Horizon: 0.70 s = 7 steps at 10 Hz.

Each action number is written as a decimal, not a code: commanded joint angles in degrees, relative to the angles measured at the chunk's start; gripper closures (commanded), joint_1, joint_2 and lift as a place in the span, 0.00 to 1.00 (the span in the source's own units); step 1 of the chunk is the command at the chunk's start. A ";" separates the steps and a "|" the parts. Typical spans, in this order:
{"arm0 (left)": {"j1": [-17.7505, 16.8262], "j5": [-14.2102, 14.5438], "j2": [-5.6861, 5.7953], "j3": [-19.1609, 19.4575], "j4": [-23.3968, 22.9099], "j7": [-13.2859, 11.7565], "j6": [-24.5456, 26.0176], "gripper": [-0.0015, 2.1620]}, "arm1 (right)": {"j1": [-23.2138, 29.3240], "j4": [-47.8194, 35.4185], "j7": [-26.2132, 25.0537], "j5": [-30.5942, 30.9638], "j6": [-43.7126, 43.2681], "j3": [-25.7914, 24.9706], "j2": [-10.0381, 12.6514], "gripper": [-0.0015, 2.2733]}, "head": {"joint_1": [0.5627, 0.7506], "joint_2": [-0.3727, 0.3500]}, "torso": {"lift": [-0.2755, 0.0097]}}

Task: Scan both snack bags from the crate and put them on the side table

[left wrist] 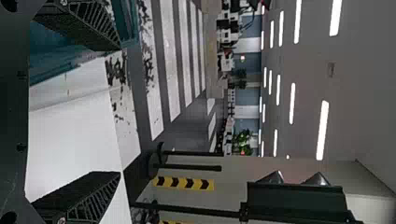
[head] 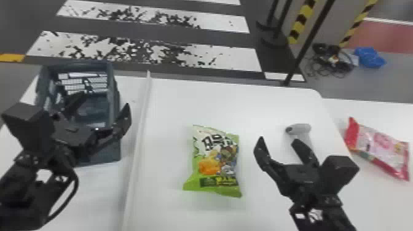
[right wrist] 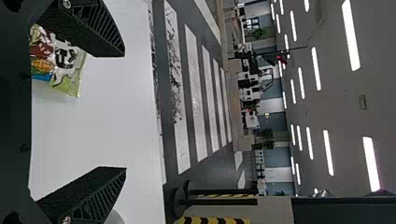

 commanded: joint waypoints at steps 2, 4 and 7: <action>5.22 0.49 0.35 1.76 -0.45 3.17 -11.21 0.03 | -0.44 -2.85 5.43 -5.24 16.11 -3.46 0.08 0.02 | 0.70 0.45 | 0.66; 6.72 1.20 0.26 2.02 -0.45 4.14 -11.21 0.03 | -2.99 -3.64 12.82 -12.18 34.92 -9.08 1.05 0.02 | 0.70 0.49 | 0.66; 7.42 3.66 0.26 2.99 -0.37 3.17 -11.21 0.03 | -9.05 -0.30 20.46 -20.18 56.19 -15.41 2.02 0.03 | 0.70 0.55 | 0.66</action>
